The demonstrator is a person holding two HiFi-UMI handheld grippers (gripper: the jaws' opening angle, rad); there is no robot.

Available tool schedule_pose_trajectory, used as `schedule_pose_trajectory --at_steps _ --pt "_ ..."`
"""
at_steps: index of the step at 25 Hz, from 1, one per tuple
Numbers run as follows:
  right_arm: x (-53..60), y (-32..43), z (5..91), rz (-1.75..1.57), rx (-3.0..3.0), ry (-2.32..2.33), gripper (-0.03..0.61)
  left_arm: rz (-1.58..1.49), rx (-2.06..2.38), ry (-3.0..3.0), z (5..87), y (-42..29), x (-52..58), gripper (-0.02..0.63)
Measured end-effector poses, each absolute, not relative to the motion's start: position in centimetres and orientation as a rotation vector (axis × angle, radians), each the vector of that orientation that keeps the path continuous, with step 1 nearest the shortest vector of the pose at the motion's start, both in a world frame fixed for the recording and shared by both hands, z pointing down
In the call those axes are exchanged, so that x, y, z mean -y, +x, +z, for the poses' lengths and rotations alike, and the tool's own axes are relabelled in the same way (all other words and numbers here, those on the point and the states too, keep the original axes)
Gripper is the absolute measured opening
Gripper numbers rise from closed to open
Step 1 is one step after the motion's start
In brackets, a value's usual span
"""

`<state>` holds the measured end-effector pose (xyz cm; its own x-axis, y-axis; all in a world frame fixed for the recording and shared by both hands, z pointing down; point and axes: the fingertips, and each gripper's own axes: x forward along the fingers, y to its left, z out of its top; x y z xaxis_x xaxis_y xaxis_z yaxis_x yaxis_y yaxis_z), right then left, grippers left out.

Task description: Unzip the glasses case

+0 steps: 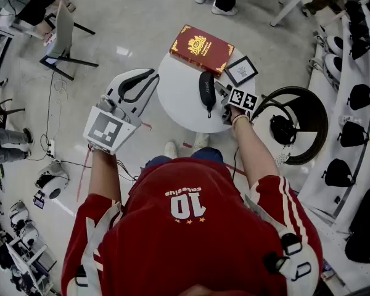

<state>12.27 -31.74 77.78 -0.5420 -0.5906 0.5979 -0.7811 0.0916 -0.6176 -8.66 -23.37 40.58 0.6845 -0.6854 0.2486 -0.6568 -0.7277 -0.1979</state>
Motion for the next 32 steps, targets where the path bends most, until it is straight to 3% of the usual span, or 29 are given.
schedule_pose_trajectory --at_steps 7,19,28,30,32 --pt "32.1 14.2 70.4 1.134 2.245 1.44 0.304 -0.417 -1.067 -2.764 40.7 -8.3 23.5 0.049" --pt "29.5 13.9 50.6 0.484 2.503 1.627 0.304 -0.281 -1.118 -2.736 37.7 -7.1 25.7 0.048" --pt "25.7 14.3 38.8 0.256 2.509 1.814 0.297 -0.154 -1.19 -2.744 34.3 -5.4 26.4 0.048" --pt "24.7 14.5 36.3 0.204 2.525 1.852 0.246 -0.128 -1.166 -2.74 33.1 -4.7 26.1 0.048" --pt "23.8 14.6 34.2 0.137 2.535 1.881 0.15 -0.087 -1.141 -2.734 32.0 -4.1 25.8 0.048"
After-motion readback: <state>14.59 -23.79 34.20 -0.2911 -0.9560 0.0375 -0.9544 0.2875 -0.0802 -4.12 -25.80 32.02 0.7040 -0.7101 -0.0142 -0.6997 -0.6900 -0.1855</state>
